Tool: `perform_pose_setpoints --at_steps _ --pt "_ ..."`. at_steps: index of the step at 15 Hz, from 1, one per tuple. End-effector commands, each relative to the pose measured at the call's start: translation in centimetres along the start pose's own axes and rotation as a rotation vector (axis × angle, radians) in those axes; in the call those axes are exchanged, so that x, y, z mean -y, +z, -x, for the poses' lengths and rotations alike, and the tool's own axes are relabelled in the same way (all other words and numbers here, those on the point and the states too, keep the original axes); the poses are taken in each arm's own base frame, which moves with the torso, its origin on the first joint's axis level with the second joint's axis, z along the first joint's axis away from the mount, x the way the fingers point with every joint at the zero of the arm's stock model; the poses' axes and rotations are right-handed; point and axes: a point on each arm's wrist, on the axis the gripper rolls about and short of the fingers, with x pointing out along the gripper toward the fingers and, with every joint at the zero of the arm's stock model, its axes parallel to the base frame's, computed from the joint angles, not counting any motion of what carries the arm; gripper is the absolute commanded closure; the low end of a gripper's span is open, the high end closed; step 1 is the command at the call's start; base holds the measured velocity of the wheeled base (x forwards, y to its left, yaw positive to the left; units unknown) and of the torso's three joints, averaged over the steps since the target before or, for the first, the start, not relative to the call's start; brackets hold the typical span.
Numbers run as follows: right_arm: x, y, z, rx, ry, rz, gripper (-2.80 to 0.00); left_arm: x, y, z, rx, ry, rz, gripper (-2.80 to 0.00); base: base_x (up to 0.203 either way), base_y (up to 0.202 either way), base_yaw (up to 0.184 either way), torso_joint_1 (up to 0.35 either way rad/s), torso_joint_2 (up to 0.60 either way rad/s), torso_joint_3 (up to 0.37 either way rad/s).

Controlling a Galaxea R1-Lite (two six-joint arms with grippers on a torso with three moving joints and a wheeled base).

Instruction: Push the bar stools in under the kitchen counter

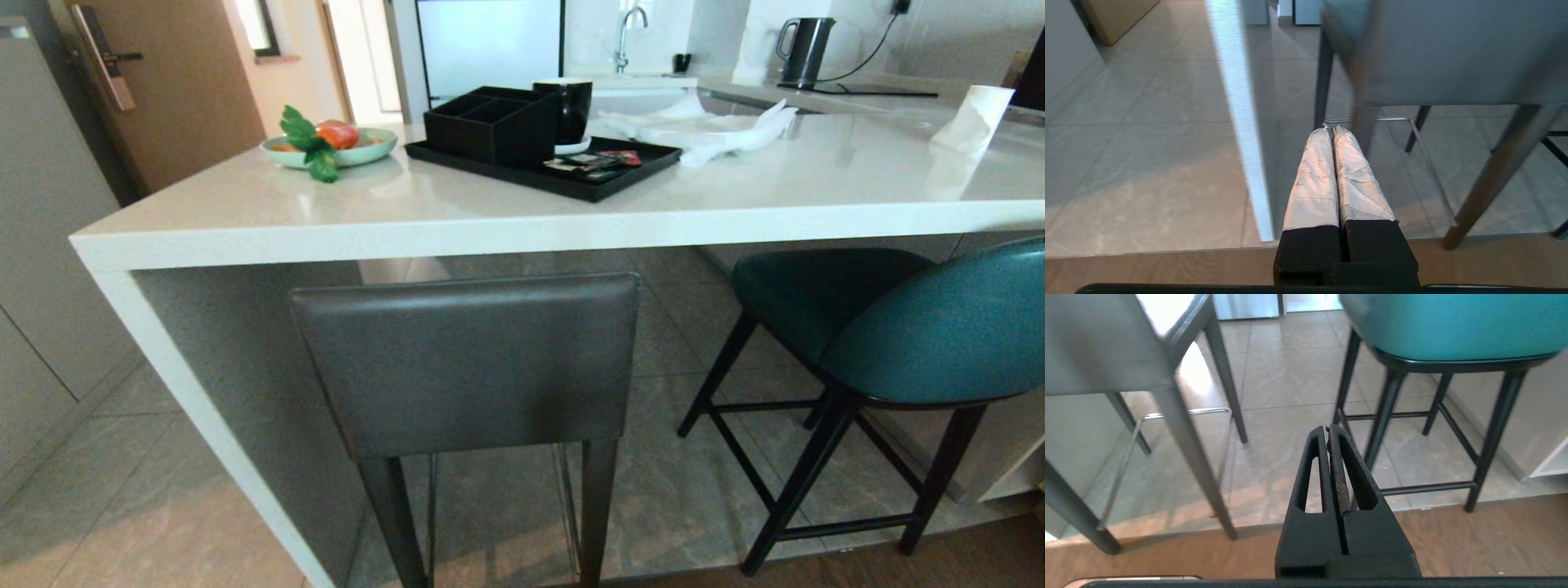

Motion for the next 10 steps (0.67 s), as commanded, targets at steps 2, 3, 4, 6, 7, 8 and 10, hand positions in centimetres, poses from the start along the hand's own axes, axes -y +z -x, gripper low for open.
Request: perform_pose_setpoints --at_steps 2,3,4,6,7,8,10 --pt "0.00 0.01 -0.01 -0.001 0.000 -0.001 0.00 0.00 0.01 -0.01 -0.001 0.000 0.000 0.00 0.000 -0.196 -0.001 0.005 0.00 0.002" --pt "0.00 0.01 -0.01 -0.001 0.000 -0.001 0.00 0.00 0.01 -0.01 -0.001 -0.002 0.000 0.00 0.000 -0.200 0.002 0.005 0.00 0.005" --pt "0.00 0.01 -0.01 -0.001 0.000 -0.001 0.00 0.00 0.01 -0.01 -0.001 -0.002 0.000 0.00 0.000 -0.198 0.003 -0.001 0.00 0.002" --pt "0.00 0.01 -0.01 -0.001 0.000 -0.001 0.00 0.00 0.03 -0.01 0.000 -0.003 0.000 0.00 0.000 -0.196 0.003 0.000 0.00 0.004" --pt "0.00 0.01 -0.01 -0.001 0.000 -0.001 0.00 0.00 0.02 -0.01 -0.001 -0.003 0.000 0.00 0.000 -0.181 0.006 0.001 0.00 0.002" --pt "0.00 -0.01 -0.01 -0.003 0.000 -0.001 0.00 0.00 0.01 -0.01 -0.001 -0.003 0.000 0.00 0.000 -0.138 0.002 0.046 -0.12 -0.090" --pt "0.00 0.01 -0.01 -0.001 0.000 -0.001 0.00 0.00 0.01 -0.01 -0.001 -0.003 -0.001 0.00 0.000 -0.042 0.002 0.111 -0.32 -0.213"
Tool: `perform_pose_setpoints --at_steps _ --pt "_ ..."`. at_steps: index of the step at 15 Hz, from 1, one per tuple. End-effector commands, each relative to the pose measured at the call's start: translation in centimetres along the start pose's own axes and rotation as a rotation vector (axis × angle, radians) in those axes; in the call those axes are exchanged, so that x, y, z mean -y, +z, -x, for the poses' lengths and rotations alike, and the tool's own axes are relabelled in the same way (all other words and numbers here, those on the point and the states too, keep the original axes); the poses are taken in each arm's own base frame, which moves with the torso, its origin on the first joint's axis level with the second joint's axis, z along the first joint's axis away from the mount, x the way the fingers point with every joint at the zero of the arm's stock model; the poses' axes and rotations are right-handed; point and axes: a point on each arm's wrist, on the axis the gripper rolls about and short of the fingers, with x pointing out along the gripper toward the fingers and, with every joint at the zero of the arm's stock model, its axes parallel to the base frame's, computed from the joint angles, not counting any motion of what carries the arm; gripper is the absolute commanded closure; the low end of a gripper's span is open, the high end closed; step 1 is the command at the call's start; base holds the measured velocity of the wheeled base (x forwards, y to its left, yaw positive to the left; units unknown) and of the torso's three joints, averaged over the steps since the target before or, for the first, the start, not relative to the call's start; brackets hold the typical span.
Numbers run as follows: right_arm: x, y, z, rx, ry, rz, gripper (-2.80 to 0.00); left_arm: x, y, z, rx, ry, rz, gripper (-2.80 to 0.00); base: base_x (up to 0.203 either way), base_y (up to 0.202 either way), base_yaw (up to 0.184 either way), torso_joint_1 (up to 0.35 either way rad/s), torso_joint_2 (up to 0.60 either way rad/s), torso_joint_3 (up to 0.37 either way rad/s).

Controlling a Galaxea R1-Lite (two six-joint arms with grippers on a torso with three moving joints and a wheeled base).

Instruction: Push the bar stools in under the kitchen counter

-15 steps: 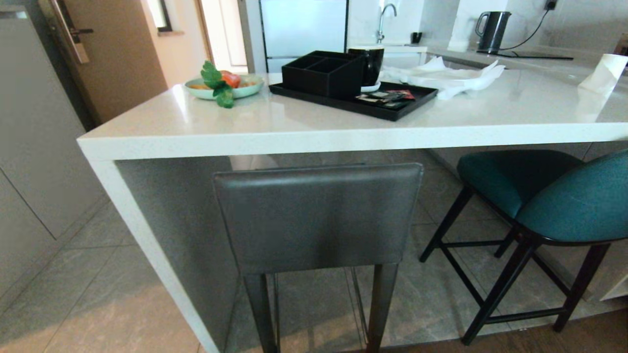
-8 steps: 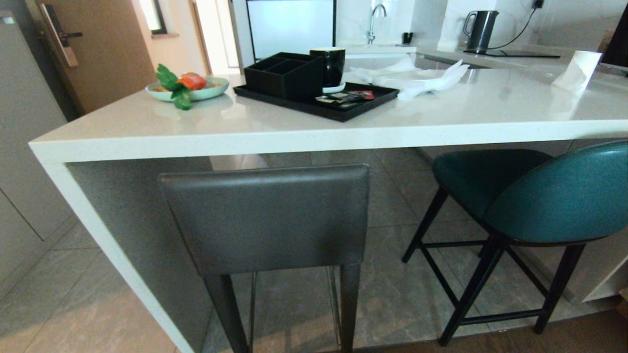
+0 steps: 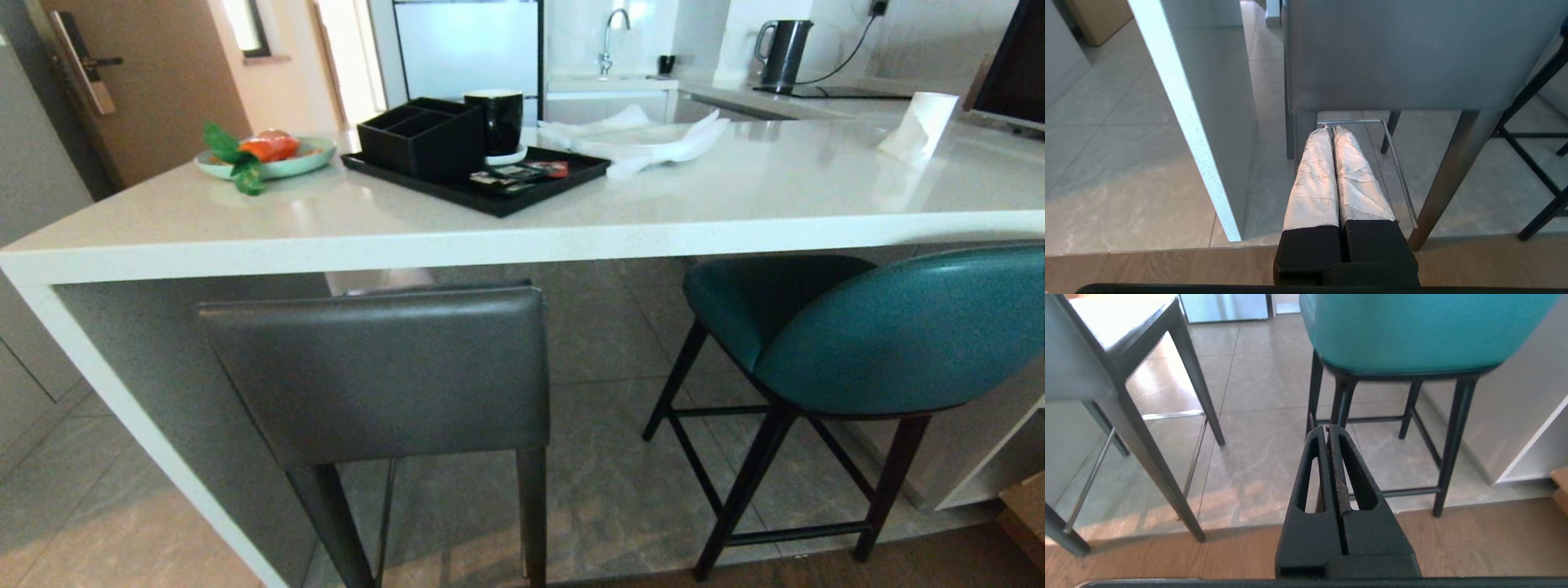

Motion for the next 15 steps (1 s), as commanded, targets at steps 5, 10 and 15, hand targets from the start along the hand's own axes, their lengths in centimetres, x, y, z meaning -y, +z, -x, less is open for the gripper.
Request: perform_pose_setpoints --at_steps 5,10,15 --pt "0.00 0.00 -0.01 -0.002 0.002 0.002 0.00 0.00 0.01 -0.01 -0.001 0.000 0.001 0.00 0.000 0.000 0.000 0.157 -0.42 -0.266" --pt "0.00 0.00 -0.01 -0.002 0.001 0.002 0.00 0.00 0.02 -0.01 -0.001 0.001 0.005 0.00 0.000 0.000 0.000 0.038 -0.10 -0.060" --pt "0.00 0.02 -0.01 0.000 0.001 -0.001 0.00 0.00 0.01 -0.01 -0.001 0.001 0.005 0.00 0.000 0.000 0.000 0.000 0.00 0.000"
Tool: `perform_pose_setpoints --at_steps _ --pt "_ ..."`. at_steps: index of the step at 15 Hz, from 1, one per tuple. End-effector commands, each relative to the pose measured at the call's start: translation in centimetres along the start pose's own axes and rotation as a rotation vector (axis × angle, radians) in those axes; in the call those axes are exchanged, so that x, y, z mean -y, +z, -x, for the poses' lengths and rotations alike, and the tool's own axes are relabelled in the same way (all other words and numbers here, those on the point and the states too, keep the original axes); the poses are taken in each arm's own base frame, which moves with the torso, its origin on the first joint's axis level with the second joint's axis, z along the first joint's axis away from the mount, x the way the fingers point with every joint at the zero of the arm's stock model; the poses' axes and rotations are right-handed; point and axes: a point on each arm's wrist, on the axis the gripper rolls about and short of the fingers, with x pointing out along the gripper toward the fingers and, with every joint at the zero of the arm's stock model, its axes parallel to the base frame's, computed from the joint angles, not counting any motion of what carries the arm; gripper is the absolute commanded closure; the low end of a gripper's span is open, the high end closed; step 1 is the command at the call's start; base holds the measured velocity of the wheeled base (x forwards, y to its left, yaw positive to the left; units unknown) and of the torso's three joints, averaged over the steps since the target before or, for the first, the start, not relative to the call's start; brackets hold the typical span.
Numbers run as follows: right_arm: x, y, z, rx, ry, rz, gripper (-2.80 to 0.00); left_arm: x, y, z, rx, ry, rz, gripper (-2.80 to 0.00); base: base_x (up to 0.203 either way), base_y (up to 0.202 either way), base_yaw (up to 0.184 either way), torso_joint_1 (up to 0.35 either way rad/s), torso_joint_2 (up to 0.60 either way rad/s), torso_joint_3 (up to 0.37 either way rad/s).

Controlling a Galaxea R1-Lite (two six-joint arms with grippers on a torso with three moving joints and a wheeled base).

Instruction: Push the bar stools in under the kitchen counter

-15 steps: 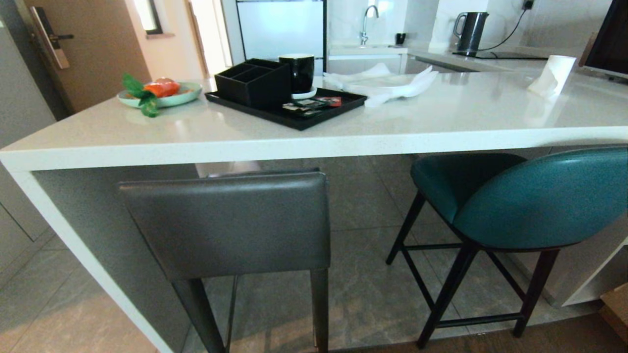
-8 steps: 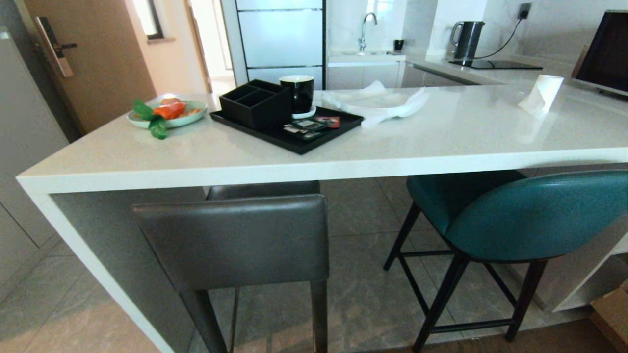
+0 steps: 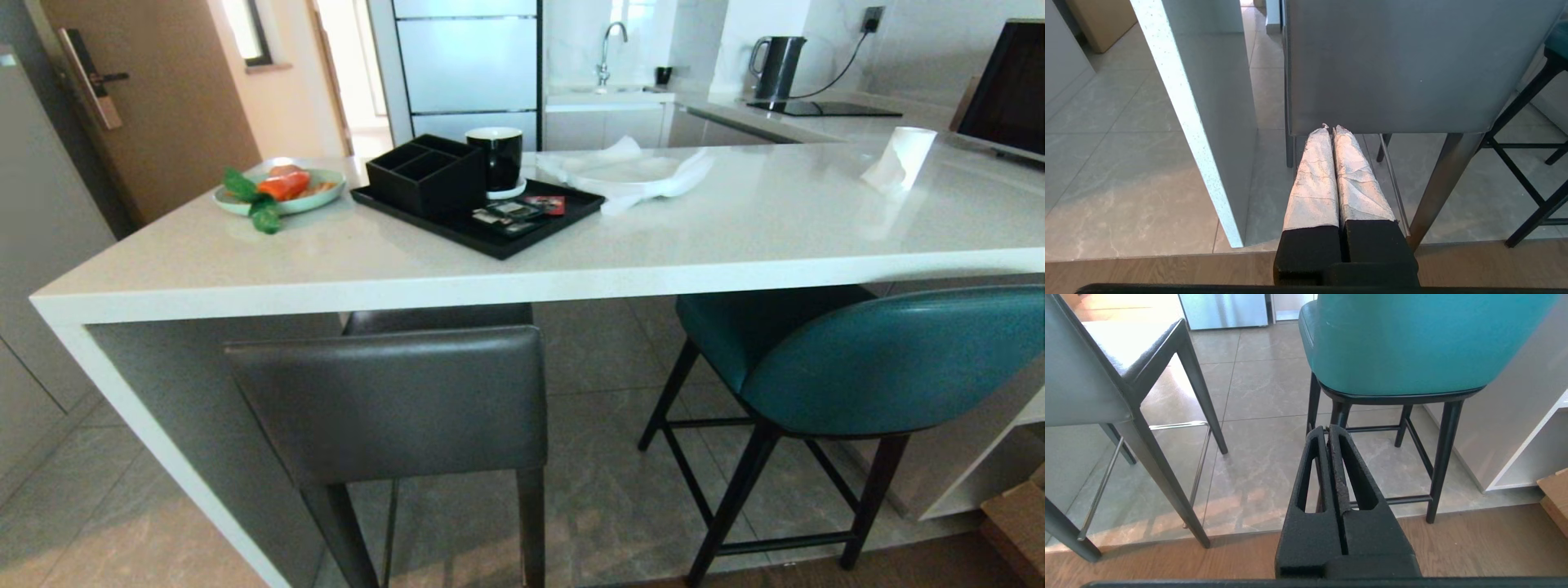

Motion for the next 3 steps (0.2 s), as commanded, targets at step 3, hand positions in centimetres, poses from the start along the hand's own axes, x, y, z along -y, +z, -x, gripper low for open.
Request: perform_pose_setpoints --at_steps 3 --pt "0.00 0.01 -0.01 -0.001 0.002 -0.001 0.00 0.00 0.01 -0.01 -0.001 0.001 0.001 0.00 0.000 0.000 0.000 0.000 0.00 0.000"
